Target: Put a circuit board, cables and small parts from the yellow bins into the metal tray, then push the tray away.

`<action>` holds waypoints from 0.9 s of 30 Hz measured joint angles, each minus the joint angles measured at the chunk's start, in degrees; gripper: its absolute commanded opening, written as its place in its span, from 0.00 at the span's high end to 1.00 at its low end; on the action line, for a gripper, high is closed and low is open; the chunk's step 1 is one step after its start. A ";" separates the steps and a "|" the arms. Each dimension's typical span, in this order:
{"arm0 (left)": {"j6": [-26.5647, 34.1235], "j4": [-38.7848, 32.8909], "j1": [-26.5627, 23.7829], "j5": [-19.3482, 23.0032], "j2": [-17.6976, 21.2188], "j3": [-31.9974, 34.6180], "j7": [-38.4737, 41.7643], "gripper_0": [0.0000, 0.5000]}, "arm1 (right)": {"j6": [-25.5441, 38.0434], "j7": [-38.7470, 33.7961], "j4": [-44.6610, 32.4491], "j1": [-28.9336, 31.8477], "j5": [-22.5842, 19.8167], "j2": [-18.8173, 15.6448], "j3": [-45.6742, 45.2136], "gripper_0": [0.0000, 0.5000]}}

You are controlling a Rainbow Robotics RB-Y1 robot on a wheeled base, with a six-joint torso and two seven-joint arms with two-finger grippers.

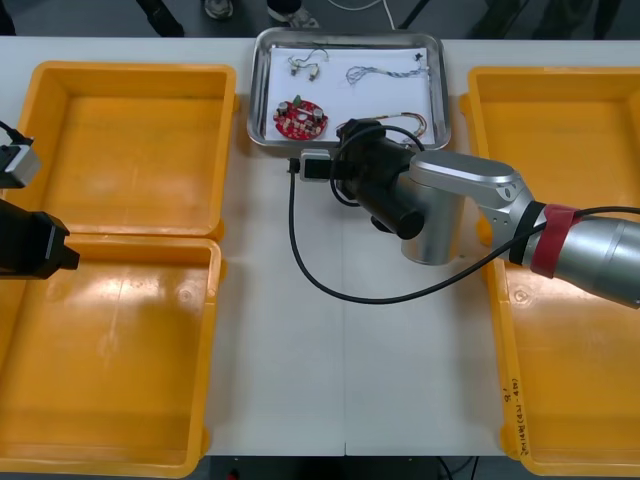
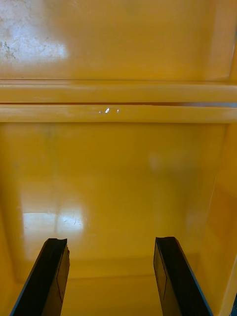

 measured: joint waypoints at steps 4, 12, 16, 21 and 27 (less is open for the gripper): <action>0.00 0.00 0.00 0.00 0.00 0.00 0.00 0.00 | 6.00 0.00 -3.15 0.01 -0.71 -0.04 0.00 0.08; 0.00 -0.01 0.00 0.00 0.00 0.00 0.00 0.00 | 18.41 0.00 -14.61 0.28 -0.74 -0.67 0.00 0.07; 0.00 -0.01 0.00 0.00 0.00 0.00 0.00 0.00 | 25.62 -0.01 -19.99 1.10 -0.78 -0.98 -0.01 0.07; 0.00 -0.02 0.00 0.00 0.00 0.00 0.00 0.00 | 34.62 -2.73 -27.80 3.25 -0.80 -1.91 -0.06 0.07; 0.00 -0.03 0.00 0.00 0.00 0.01 0.00 0.00 | 45.55 -3.55 -39.14 7.66 -5.24 -4.01 -2.82 0.07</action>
